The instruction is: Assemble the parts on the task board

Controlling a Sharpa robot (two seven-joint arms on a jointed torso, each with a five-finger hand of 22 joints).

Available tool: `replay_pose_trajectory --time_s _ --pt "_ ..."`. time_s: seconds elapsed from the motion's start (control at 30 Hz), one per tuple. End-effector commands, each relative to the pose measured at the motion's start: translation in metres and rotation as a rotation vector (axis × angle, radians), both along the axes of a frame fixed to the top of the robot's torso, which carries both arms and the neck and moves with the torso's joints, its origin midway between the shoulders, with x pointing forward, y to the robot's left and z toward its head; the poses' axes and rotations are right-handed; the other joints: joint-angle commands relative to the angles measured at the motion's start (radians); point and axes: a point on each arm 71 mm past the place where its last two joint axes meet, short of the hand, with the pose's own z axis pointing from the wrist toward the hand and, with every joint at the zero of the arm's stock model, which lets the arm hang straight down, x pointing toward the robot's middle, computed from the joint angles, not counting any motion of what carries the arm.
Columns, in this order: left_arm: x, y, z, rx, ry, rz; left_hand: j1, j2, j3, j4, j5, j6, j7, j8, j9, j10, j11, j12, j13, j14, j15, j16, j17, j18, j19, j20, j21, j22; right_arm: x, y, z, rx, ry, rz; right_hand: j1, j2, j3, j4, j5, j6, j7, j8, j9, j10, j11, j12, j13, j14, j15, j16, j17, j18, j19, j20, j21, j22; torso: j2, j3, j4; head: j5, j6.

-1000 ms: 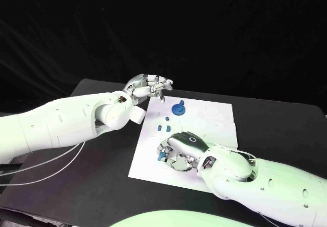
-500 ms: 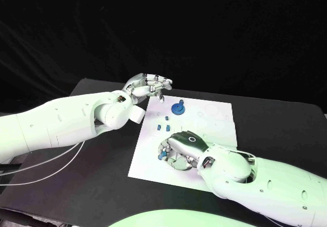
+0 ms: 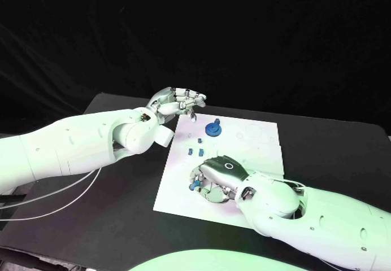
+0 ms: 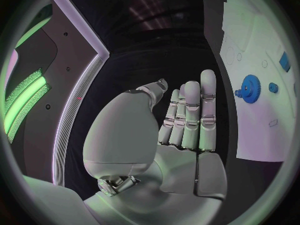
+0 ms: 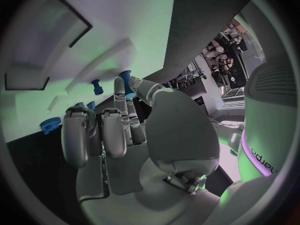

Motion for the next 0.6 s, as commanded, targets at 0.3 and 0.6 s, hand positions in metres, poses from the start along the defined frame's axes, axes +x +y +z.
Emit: replay_pose_trajectory --time_s 0.3,0.6 --pt "-0.0005 -0.0023 0.0007 -0.011 0.003 -0.016 -0.008 -0.001 0.006 0.003 -0.002 -0.009 0.002 0.0 0.002 -0.008 -0.003 0.008 0.002 -0.009 0.0 0.003 -0.002 0.007 0.003 0.006 -0.007 -0.002 -0.0029 0.005 -0.003 -0.04 0.006 0.019 -0.06 -0.049 -0.043 0.032 0.011 -0.048 0.017 -0.031 0.03 -0.003 0.008 -0.01 0.012 0.041 0.009 0.003 -0.005 -0.017 0.027 0.003 -0.007 0.201 -0.001 -0.0005 -0.0007 0.0 -0.002" --pt "-0.0006 -0.0022 0.0005 -0.011 0.005 -0.019 -0.008 -0.001 0.006 0.003 -0.002 -0.009 0.002 0.0 0.002 -0.008 -0.003 0.008 0.002 -0.009 0.0 0.003 -0.002 0.007 0.003 0.006 -0.007 -0.002 -0.0017 0.004 -0.0021 -0.024 -0.002 0.008 -0.062 -0.056 -0.052 0.041 0.004 -0.082 0.017 -0.06 0.02 -0.007 0.009 -0.015 0.02 0.038 0.01 -0.001 -0.014 -0.016 0.024 0.005 -0.013 0.2 -0.001 -0.0002 -0.0002 0.0 -0.002"
